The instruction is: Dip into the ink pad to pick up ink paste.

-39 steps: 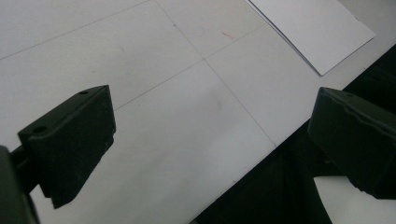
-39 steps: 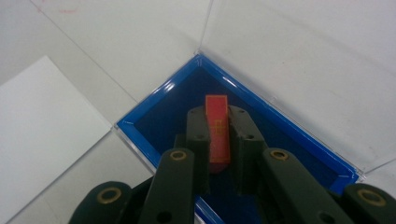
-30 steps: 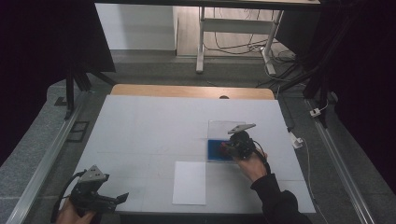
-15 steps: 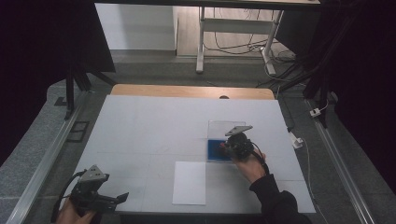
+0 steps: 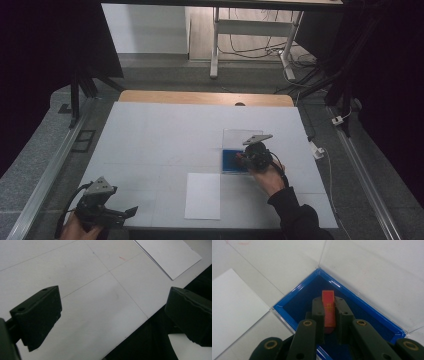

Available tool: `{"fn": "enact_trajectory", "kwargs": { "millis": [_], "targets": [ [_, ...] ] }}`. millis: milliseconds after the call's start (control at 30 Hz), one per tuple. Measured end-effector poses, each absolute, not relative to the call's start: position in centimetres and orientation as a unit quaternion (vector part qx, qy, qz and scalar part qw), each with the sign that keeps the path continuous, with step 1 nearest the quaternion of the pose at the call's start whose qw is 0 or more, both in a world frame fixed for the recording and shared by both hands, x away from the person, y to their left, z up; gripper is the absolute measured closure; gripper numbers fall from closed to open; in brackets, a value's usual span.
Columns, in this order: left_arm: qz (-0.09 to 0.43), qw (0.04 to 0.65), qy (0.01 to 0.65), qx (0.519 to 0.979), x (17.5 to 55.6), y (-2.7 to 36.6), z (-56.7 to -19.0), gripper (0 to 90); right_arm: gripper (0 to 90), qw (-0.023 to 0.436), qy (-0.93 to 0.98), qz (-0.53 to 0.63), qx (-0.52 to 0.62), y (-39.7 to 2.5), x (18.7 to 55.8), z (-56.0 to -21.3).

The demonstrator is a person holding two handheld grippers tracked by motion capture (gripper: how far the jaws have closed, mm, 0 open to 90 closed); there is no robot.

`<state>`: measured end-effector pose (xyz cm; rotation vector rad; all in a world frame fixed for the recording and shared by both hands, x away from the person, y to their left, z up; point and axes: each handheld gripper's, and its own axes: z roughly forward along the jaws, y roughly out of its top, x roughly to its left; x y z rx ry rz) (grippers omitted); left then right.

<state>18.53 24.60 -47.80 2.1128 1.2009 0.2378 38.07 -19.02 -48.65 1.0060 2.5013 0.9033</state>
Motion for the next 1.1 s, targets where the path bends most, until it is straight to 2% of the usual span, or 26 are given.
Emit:
{"fn": "enact_trajectory", "kwargs": {
  "millis": [100,333,600,1100],
  "targets": [
    [0.092,0.342,0.462,0.813,18.5,24.6,-47.8,1.4,79.7,0.157,0.872,0.31,0.344,-18.8,37.9,-48.6],
    [0.091,0.343,0.462,0.813,18.5,24.6,-47.8,1.4,79.5,0.137,0.866,0.324,0.355,-19.5,38.2,-48.7],
    [0.093,0.343,0.461,0.813,18.5,24.6,-47.8,1.3,79.3,0.136,0.861,0.334,0.359,-19.7,38.2,-48.5],
    [0.092,0.345,0.46,0.813,18.5,24.6,-47.8,1.3,79.3,0.125,0.858,0.365,0.339,-20.6,37.1,-47.0]
  ]
}}
